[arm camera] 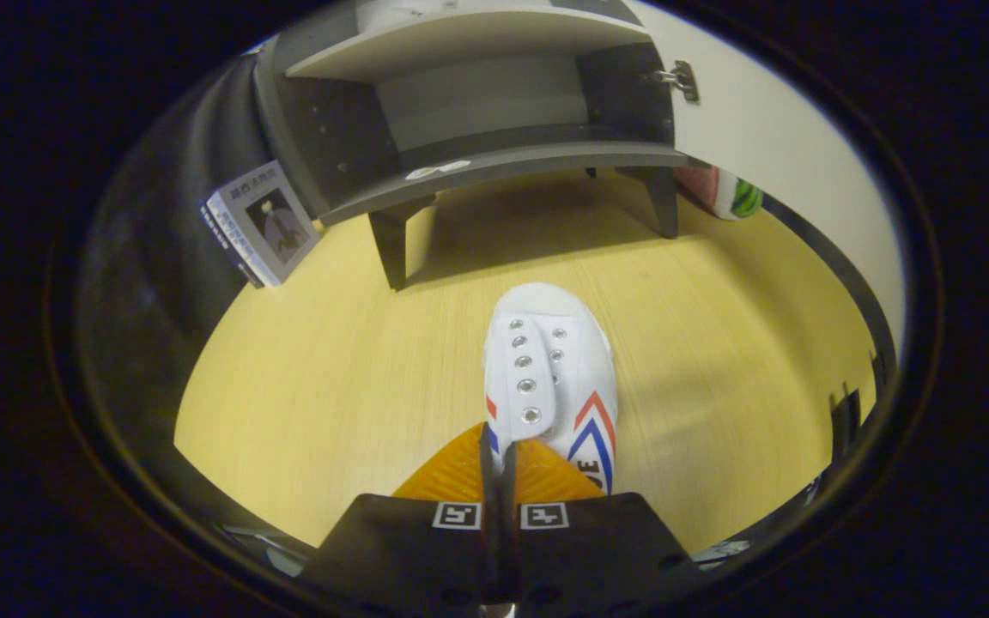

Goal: Open the shoe cabinet door, grab the shoes and put them into the shoe cabinet, then close the shoe cabinet door.

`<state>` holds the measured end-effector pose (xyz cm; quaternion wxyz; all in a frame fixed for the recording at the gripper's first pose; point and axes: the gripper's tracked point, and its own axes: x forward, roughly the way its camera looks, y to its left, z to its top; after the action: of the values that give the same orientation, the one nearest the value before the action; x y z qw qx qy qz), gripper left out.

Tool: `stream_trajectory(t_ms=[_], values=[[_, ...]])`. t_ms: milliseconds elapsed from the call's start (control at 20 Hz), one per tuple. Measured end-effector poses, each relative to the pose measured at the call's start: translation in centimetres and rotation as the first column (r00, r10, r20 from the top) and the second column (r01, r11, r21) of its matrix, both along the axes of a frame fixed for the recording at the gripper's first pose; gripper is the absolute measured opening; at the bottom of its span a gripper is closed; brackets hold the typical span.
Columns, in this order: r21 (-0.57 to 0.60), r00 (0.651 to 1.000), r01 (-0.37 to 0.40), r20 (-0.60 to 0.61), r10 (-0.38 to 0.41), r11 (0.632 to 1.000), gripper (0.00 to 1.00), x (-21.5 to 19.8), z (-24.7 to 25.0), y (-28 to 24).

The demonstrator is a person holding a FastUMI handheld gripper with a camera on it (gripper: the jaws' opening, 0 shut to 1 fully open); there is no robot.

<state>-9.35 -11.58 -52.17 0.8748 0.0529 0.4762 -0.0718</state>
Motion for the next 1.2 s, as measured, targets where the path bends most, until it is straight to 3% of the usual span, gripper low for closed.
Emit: stream_trajectory(t_ms=[600,1200], values=[[-0.053,0.975,0.118,0.197,-0.105,0.992,0.02,5.5,11.8,0.0],[-0.088,0.865,0.097,0.5,-0.04,0.991,0.02,12.4,30.8,1.4]])
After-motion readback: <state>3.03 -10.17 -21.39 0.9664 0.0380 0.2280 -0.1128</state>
